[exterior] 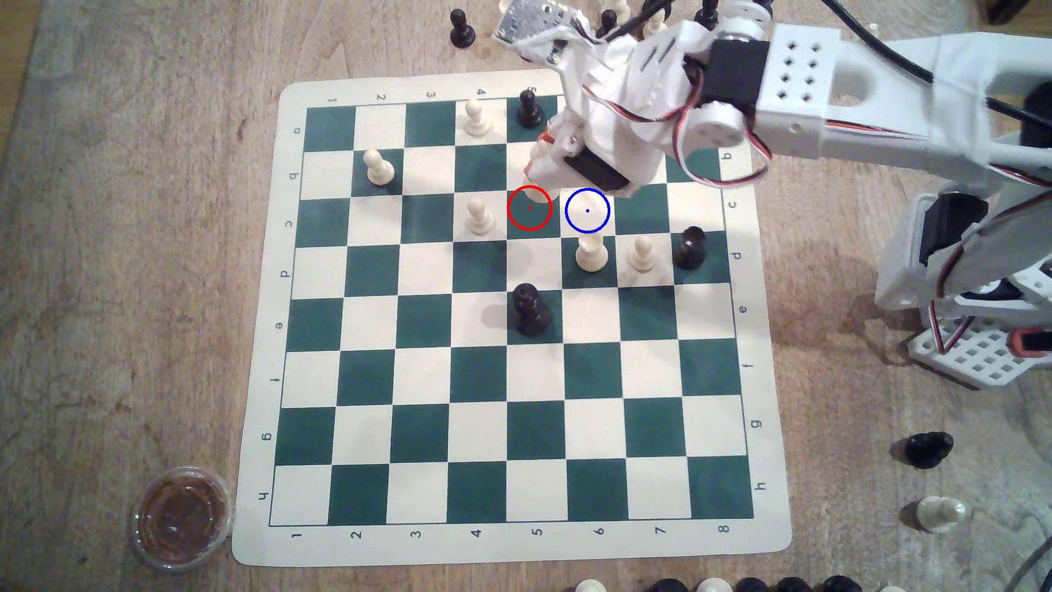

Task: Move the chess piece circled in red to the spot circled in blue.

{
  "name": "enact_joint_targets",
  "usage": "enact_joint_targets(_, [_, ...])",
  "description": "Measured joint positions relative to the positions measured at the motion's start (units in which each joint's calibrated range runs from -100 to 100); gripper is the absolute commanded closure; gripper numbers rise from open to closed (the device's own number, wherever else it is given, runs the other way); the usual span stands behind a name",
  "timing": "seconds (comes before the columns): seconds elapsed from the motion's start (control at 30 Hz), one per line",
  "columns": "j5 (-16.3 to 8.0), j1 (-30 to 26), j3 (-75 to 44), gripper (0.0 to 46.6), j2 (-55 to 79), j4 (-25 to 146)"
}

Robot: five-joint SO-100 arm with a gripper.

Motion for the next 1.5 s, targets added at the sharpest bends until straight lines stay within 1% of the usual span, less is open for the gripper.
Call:
enact_joint_targets(0.03, [0.3,0.1,3.3,45.6,-2.3,-0.4])
enact_joint_targets(0.17, [0.4,0.8,7.9,45.8,-5.3,-0.9])
enact_joint_targets(0.2, [0.4,0.9,10.6,45.8,-6.4,-1.8])
enact_joint_targets(0.43, [0.4,0.9,18.5,45.6,-7.9,-6.9])
enact_joint_targets(0.77, [0.6,2.1,21.4,44.7,-6.0,-12.6])
enact_joint_targets(0.93, [0.1,2.1,22.2,45.0,-2.8,-15.1])
enact_joint_targets(1.17, [-0.2,2.3,23.2,45.1,-2.6,-16.6])
enact_joint_targets(1.23, [-0.3,1.8,23.2,44.3,-2.6,-16.6])
enact_joint_targets(1.33, [-0.3,1.4,23.2,40.3,-2.6,-16.6])
enact_joint_targets(1.43, [-0.3,1.5,23.2,39.8,-2.6,-16.6])
enact_joint_targets(1.5, [-0.3,1.5,23.2,36.5,-2.6,-16.6])
